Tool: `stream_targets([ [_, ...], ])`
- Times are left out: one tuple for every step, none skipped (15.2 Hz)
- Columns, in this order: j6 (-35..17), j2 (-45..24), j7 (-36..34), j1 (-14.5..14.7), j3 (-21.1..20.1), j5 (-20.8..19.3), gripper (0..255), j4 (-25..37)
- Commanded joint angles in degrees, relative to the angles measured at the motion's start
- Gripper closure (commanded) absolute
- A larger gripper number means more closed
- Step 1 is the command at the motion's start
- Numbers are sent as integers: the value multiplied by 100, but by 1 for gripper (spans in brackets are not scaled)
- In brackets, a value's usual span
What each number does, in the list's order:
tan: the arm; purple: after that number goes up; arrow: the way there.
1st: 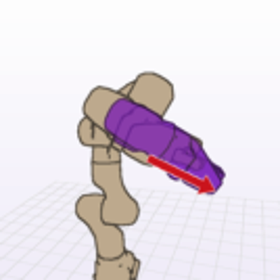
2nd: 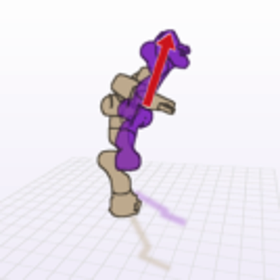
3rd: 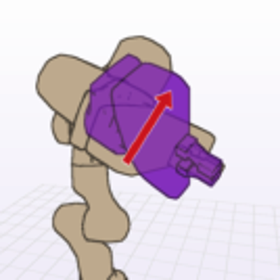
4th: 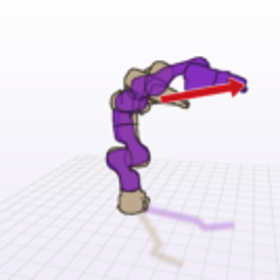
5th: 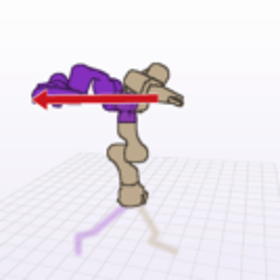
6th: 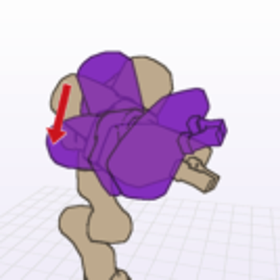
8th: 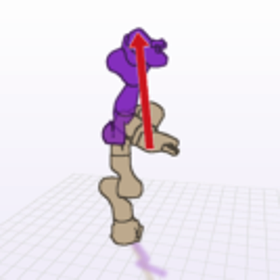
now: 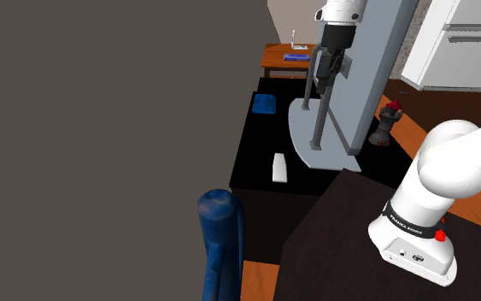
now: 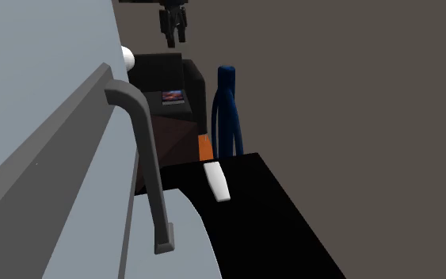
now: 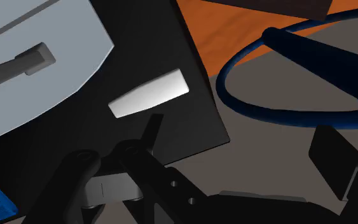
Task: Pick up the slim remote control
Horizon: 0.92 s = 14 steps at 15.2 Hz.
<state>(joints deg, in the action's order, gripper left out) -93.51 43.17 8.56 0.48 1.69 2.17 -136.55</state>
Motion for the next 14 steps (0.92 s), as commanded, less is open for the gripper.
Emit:
stream_targets([
  [0,0,0,0,0,0,0,0],
  [-207,-87,-153,-46,-41,21,0,-119],
  [-415,-183,-305,-94,-83,42,0,-230],
  [-624,-287,-456,-140,-123,61,0,-333],
  [-834,-400,-608,-185,-161,79,0,-429],
  [-1044,-522,-757,-232,-201,96,0,-517],
  [-1256,-653,-907,-278,-239,112,0,-598],
  [-1468,-791,-1057,-323,-275,126,0,-670],
  [-1680,-938,-1207,-368,-310,139,0,-735],
  [-1892,-1093,-1355,-416,-345,150,0,-793],
  [-2103,-1255,-1504,-462,-378,159,0,-842],
  [-2314,-1425,-1654,-508,-409,166,0,-884],
  [-2524,-1602,-1803,-556,-440,170,0,-918],
  [-2733,-1785,-1953,-601,-467,172,0,-944],
])
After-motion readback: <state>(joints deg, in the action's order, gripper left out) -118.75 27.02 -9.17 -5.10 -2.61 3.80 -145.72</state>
